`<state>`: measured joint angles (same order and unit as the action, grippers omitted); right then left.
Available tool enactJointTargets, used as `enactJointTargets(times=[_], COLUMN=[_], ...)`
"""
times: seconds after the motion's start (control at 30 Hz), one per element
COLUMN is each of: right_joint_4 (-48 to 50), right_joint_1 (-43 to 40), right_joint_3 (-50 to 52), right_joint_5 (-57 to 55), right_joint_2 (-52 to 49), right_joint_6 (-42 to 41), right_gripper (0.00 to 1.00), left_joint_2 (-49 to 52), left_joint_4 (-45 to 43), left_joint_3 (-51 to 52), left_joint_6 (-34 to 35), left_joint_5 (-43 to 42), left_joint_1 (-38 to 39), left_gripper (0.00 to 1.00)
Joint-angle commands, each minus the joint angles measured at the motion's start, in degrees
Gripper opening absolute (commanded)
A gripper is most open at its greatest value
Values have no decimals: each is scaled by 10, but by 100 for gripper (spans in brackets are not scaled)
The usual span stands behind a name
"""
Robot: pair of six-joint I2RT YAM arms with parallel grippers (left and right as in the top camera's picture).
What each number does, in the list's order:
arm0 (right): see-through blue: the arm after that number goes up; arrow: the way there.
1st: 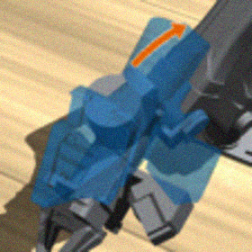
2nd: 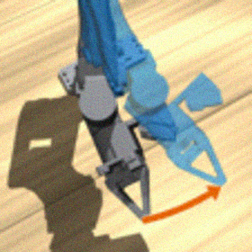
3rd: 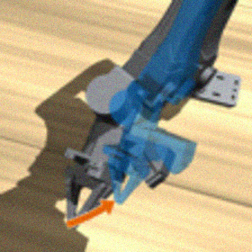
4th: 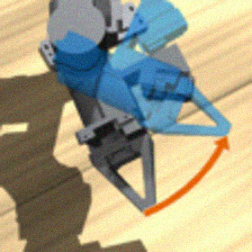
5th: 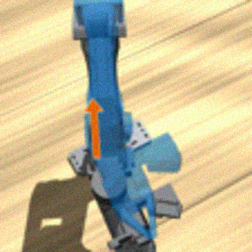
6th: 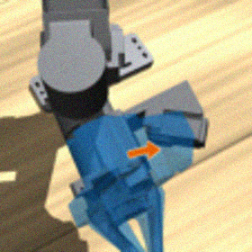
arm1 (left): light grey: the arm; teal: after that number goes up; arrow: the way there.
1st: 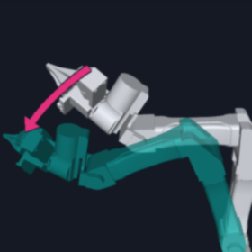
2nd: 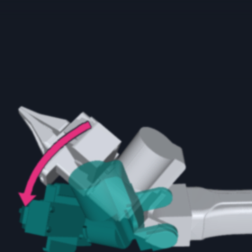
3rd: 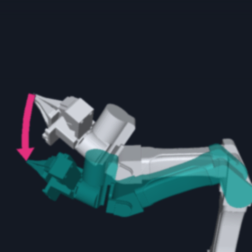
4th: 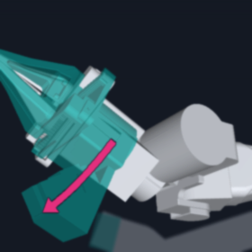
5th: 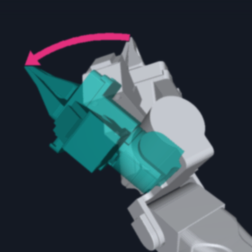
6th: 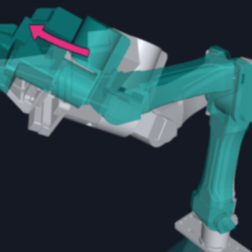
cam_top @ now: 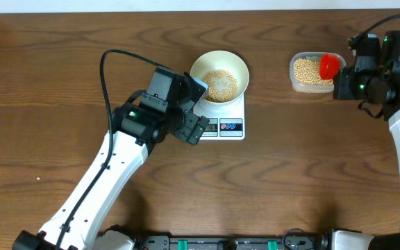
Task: Scoop item into bowl and weigh 50g on scale
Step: 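Move the empty scoop with the right gripper back to the tub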
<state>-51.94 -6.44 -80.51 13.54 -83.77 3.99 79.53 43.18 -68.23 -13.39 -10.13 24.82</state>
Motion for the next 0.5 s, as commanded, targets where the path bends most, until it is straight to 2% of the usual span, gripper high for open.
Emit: enactJointTargets(times=[0.0, 0.23, 0.47], right_joint_4=[-6, 14, 21], right_joint_1=[-4, -4, -4], right_joint_3=[-3, -3, -3], right_joint_5=[8, 0, -61], right_joint_2=[-1, -2, -6], right_joint_6=[26, 25, 32], right_gripper=[1, 1, 1], left_joint_2=[3, 3, 3], left_joint_4=[0, 0, 0], left_joint_3=[-1, -1, -1], left_joint_6=[-1, -1, -1], left_joint_5=[5, 5, 5], left_joint_1=[0, 0, 0], left_gripper=[93, 93, 93])
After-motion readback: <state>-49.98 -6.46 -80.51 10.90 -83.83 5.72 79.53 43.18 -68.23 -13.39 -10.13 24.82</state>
